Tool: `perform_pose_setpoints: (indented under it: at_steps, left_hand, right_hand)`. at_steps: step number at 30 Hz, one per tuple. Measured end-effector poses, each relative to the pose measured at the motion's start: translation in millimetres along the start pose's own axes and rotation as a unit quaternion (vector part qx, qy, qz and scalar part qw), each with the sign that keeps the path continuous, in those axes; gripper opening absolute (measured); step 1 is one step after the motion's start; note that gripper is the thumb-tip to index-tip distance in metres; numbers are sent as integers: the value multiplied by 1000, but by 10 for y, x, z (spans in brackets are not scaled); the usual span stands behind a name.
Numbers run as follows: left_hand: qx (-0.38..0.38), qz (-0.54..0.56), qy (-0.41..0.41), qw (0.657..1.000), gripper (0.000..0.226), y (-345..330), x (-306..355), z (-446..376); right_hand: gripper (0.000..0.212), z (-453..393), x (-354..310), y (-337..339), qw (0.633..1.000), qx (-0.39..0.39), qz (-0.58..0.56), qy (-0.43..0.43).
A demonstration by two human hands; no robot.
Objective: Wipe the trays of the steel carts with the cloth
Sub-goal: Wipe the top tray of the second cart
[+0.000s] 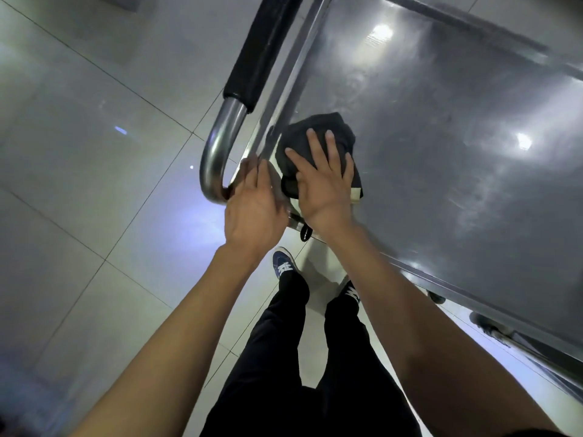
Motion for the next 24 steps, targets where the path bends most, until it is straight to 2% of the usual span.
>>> perform_pose_setpoints:
  at_steps: [6, 8, 11, 16, 19, 24]
  left_hand:
    - [-6, 9, 10, 1000, 77, 13, -15, -25]
    - [-5, -2, 7, 1000, 72, 22, 13, -16]
    - [5, -3, 4, 1000, 53, 51, 46, -12]
    - [12, -40, -17, 999, 50, 18, 212, 34]
    - [-4, -72, -72, 995, 46, -169, 575, 135]
    - [-32, -90, -119, 988, 37, -603, 1304, 392]
  right_hand:
    - [44, -79, -228, 53, 997, -40, -44, 50]
    - [44, -40, -121, 89, 996, -44, -37, 62]
    - [42, 105, 196, 129, 998, -29, -31, 44]
    - [37, 462, 993, 237, 999, 18, -40, 9]
    - [37, 644, 1424, 315, 999, 30, -37, -2]
    - [37, 941, 2037, 424, 999, 45, -23, -14]
Point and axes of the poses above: each hand's wrist, its own z-axis away from the middle knuckle, its own y-axis out of the back of the hand, x = y × z, the point moved 3 cm from there along -z, towards the middle knuckle, and after that the axes turned 10 degrees about -y, right-handed, at the moved point
